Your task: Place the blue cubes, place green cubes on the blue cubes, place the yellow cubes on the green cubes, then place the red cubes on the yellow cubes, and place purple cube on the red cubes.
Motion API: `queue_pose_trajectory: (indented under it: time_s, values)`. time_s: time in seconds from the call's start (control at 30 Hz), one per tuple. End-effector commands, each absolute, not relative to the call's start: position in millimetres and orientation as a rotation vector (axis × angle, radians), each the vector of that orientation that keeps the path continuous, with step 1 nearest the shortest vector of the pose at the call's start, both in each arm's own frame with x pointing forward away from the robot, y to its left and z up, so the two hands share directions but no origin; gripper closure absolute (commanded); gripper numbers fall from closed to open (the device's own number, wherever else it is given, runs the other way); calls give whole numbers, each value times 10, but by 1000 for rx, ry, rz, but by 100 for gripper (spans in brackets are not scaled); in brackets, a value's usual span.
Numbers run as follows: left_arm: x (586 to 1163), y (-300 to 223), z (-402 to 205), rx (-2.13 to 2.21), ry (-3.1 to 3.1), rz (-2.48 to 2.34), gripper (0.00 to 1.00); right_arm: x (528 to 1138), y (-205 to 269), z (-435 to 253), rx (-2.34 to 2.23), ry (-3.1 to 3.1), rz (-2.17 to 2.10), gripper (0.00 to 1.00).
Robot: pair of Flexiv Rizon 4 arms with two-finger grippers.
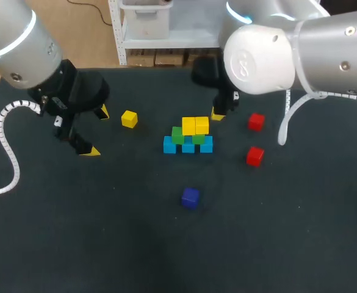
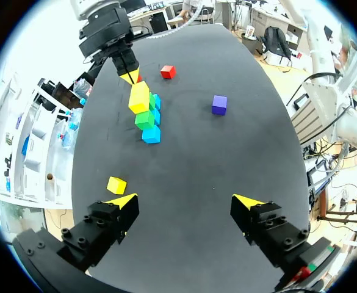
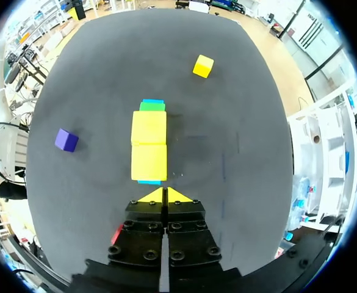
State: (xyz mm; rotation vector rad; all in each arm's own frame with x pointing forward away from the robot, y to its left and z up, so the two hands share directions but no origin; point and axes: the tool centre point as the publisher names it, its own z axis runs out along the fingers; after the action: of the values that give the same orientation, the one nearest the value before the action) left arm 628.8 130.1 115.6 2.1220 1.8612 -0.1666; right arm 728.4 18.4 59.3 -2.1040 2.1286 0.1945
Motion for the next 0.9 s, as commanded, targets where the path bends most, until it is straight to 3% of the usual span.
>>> queue_pose_trajectory:
  time_s: [0.03,0.27,0.33,0.4,0.43,0.47,0.9]
  values:
    - [6290,1310,1152,2123,1857,-169,0,7258,82,719,-2098,2141,167,100]
    - [6290,1310,1152,2123,1857,-169,0,7213,-96,882,-2182,2023,198,99]
    - [6290,1310,1152,2123,1857,-169,0,7182,-157,906,-2195,1949,261,66]
    - [6290,1310,1152,2123,1857,-169,0,7158,-233,925,-2177,1901,348,50]
    - [6290,1310,1152,2123,1857,-169,0,7146,-266,939,-2176,1876,359,14]
    - [6290,1310,1152,2123,1857,-169,0,7134,-302,954,-2174,1864,361,0]
    - [6290,1310,1152,2123,1857,-169,0,7012,-793,1161,-2029,1844,364,0]
